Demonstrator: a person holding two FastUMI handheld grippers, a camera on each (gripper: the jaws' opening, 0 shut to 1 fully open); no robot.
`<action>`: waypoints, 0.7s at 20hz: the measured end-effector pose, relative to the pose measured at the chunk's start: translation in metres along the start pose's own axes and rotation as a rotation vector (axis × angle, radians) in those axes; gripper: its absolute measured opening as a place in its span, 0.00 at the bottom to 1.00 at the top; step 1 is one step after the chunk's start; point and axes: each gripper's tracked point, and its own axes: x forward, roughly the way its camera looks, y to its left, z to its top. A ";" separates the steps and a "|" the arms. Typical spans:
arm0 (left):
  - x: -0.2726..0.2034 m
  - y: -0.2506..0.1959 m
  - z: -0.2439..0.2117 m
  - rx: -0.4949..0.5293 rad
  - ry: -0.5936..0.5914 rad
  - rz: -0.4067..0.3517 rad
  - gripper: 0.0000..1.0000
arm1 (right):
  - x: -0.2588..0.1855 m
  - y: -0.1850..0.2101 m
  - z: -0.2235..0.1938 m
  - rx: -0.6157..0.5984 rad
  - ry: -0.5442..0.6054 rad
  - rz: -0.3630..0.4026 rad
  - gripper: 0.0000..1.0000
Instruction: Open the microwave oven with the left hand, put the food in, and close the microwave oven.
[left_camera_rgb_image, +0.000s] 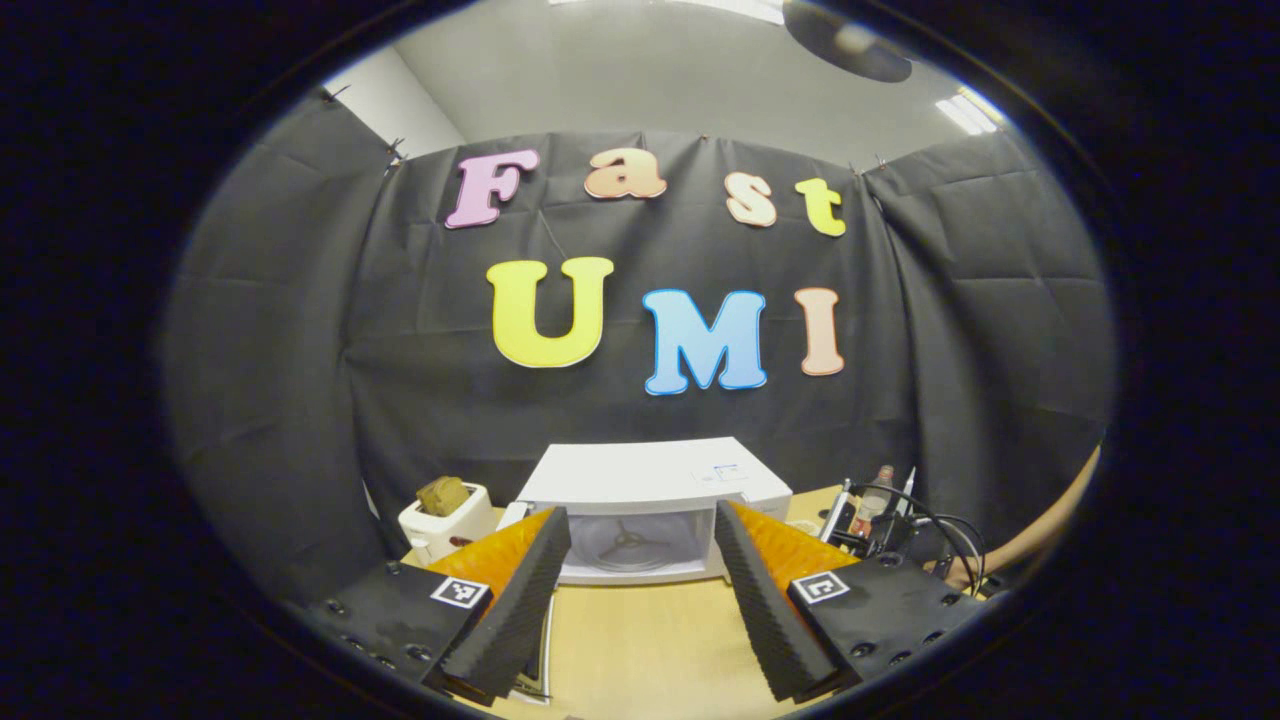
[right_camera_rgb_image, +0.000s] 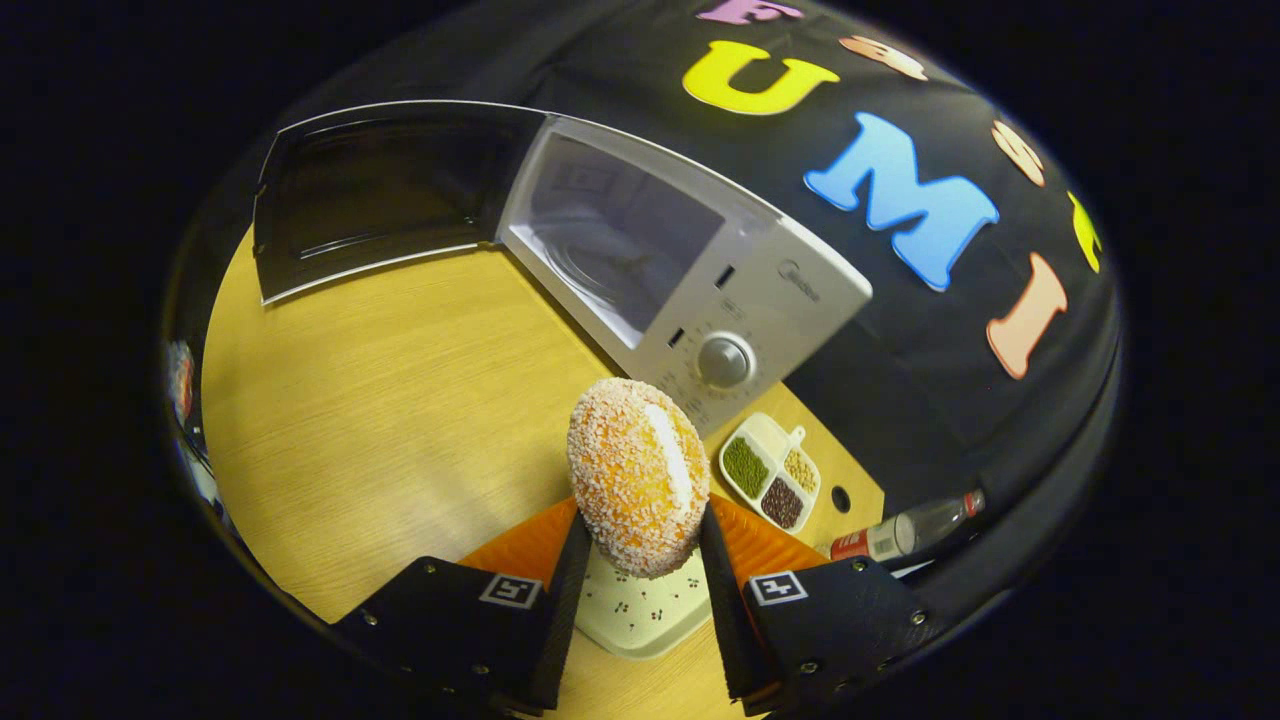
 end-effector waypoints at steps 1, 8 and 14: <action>-0.005 0.005 0.001 0.001 -0.002 0.010 0.94 | 0.003 0.002 0.012 -0.032 -0.024 -0.012 0.61; -0.054 0.060 -0.015 -0.008 0.030 0.166 0.95 | 0.038 0.008 0.094 -0.273 -0.171 -0.114 0.61; -0.089 0.094 -0.026 -0.024 0.067 0.289 0.95 | 0.086 0.005 0.141 -0.411 -0.229 -0.197 0.61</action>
